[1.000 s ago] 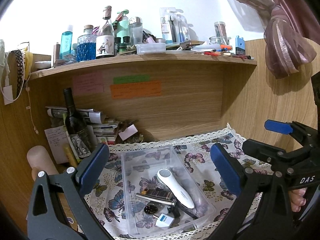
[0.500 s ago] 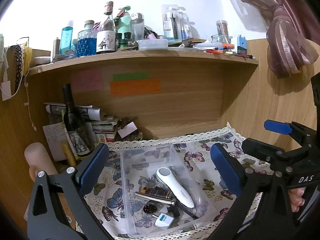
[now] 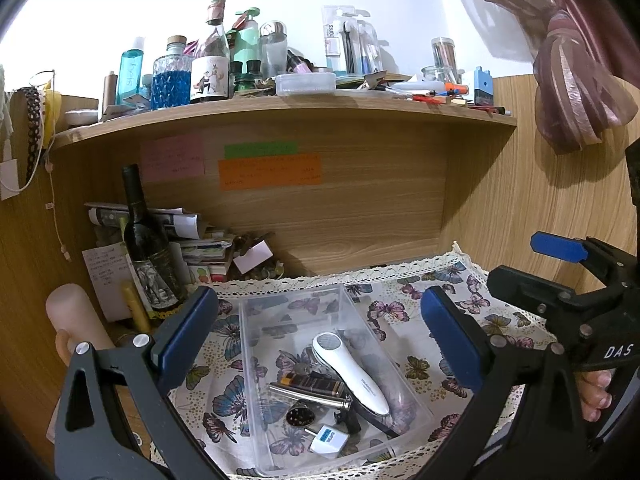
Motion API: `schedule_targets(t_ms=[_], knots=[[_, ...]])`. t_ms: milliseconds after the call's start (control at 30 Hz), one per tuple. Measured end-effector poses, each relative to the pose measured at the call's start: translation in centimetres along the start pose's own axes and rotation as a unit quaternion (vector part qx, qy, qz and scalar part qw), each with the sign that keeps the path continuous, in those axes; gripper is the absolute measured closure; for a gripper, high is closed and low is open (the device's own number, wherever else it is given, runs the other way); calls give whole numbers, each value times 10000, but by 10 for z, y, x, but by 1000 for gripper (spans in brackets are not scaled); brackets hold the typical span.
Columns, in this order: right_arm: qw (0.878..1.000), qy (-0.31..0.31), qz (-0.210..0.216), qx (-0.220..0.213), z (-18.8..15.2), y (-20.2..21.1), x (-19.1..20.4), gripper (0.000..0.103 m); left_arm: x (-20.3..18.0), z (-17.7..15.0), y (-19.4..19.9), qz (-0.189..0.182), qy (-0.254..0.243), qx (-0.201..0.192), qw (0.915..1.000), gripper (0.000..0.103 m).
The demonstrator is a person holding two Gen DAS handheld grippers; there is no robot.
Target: Organize rigid objects
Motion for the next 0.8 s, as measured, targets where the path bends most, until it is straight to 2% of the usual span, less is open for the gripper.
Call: schedule_targets(t_ms=[400,800], knots=[[10000,75,-42,-41,2,1,1,0,5,-1,-10,-118,194,213,9995,0],[9997,164,-187,-41,6,3,0,0,6,-3,-11,-168,185,210,9995,0]])
Point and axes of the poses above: each gripper's, at about its wrist camera, not at the fingertips, and y roughly against the way its jaws point, x to its left, z to its top, the point moved 2 cm from there along -y, roughly the way its jaws point, and after that the axes turned 6 degrees about x, right-handed, at the moved point
